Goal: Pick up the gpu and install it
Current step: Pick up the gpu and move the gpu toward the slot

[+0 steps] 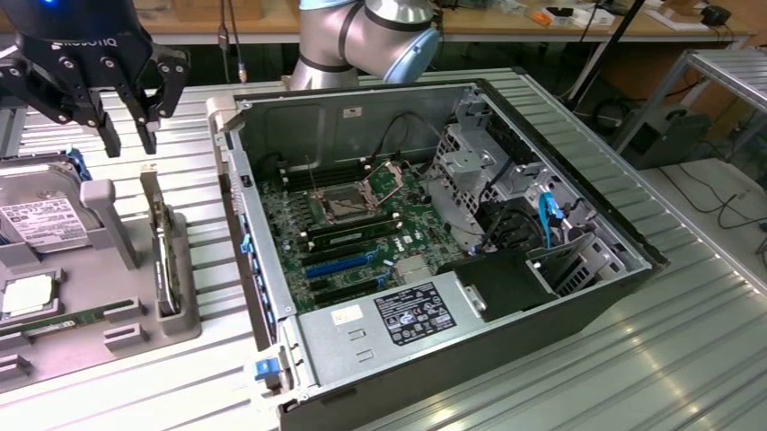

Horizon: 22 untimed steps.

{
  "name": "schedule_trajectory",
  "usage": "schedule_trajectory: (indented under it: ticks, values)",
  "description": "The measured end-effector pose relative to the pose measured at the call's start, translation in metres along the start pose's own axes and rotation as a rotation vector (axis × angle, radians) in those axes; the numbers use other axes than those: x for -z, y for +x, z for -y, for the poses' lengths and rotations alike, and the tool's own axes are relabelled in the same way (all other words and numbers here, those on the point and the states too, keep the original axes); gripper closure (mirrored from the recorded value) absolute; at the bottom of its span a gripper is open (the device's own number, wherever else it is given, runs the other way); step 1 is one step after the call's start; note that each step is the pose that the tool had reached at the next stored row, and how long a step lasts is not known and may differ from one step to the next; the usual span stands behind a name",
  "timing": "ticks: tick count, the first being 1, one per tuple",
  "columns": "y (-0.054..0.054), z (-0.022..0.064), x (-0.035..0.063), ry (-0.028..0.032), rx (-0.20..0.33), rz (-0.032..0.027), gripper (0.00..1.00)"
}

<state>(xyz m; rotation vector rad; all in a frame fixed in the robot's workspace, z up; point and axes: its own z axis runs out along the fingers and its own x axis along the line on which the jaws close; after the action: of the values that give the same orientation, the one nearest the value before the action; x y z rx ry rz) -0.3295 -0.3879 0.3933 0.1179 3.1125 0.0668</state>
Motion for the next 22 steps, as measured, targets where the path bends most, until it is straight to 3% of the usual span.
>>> schedule_trajectory:
  ticks: [2,4,14,22]
  values:
    - [0.0,0.0,0.0,0.0,0.0,0.0,0.63]
    - [0.0,0.0,0.0,0.0,0.0,0.0,0.5]
    - [0.0,0.0002,-0.0037,0.0,0.0,0.0,0.5]
    - [0.001,0.0009,-0.0195,0.0,0.0,0.0,0.5]
